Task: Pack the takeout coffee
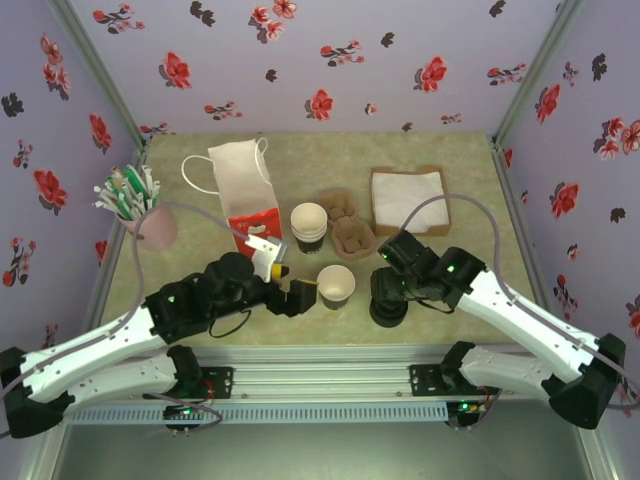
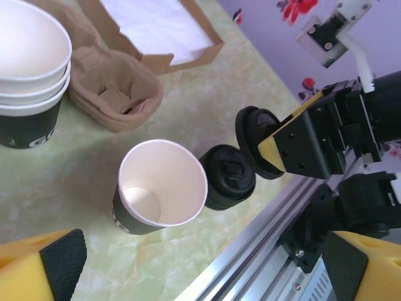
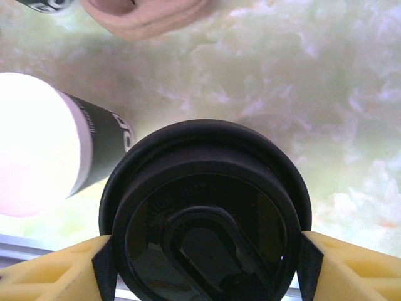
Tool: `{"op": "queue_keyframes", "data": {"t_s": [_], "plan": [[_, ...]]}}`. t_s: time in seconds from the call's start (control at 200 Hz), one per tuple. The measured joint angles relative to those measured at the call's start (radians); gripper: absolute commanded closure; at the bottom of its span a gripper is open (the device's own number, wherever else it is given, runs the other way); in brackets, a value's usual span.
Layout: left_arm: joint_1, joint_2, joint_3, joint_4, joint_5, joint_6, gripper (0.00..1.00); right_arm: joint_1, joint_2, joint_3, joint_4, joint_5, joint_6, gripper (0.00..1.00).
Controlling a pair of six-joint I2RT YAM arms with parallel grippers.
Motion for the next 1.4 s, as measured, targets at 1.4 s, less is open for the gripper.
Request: {"op": "queue_keyframes", "data": {"t_s": [1.4], "plan": [[-0.001, -0.125, -0.151, -0.174, -0.124, -0.041, 0.01, 0.111, 0.533, 0.428, -0.052, -0.108, -0.097, 0.28]]}}
